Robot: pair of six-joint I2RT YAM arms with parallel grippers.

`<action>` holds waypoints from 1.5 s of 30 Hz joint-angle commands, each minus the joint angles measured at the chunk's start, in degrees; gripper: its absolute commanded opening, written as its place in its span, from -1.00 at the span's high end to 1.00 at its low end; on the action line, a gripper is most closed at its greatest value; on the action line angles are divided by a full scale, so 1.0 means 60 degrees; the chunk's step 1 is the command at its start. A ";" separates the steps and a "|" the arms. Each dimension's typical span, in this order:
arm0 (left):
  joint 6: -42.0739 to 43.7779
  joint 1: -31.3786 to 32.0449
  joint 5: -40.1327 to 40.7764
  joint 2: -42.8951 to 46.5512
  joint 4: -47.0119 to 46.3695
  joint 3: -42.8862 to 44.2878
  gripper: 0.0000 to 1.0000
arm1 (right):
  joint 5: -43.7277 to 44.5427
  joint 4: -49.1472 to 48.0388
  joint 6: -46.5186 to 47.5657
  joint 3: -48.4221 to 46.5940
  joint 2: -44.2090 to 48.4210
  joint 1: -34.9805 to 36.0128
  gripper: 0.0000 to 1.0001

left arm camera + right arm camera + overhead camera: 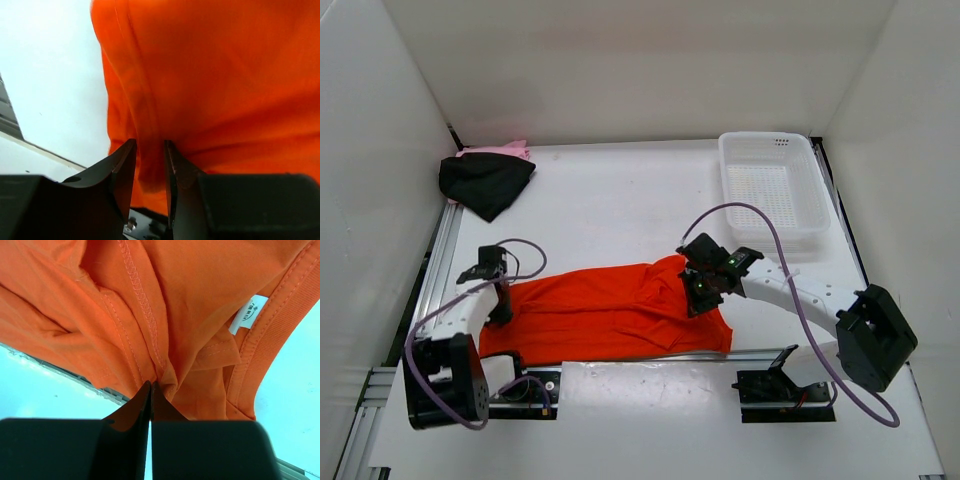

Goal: Fold and stack the t-shirts
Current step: Fold the other side of the tshirt into a rectangle

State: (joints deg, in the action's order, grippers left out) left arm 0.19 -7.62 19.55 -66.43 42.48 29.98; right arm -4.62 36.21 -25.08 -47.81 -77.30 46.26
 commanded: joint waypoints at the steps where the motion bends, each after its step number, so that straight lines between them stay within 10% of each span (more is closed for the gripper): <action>1: -0.0031 0.0039 -0.0649 0.0918 0.0784 -0.0177 0.20 | 0.0198 -0.0115 -0.0009 0.0263 0.0241 0.0039 1.00; 14: -0.0031 0.0039 -0.5102 0.2007 0.2677 0.3189 -0.16 | 0.0683 -0.0570 -0.0302 0.0674 0.0709 0.0039 1.00; 27: -0.0031 0.3319 -0.2322 -0.1201 0.0113 0.2811 -0.08 | 0.1136 -0.0761 -0.0668 0.1084 0.1163 0.0039 1.00; 45: -0.0031 0.4007 -0.1443 -0.2245 -0.0049 0.1965 -0.09 | 0.1812 0.0456 -0.1254 0.1537 0.3553 0.0039 1.00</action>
State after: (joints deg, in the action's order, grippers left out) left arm 0.01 14.68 9.52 -82.37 41.63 45.06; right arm 6.04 37.76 -31.44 -40.80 -55.72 46.26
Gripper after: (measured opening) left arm 0.554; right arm 0.003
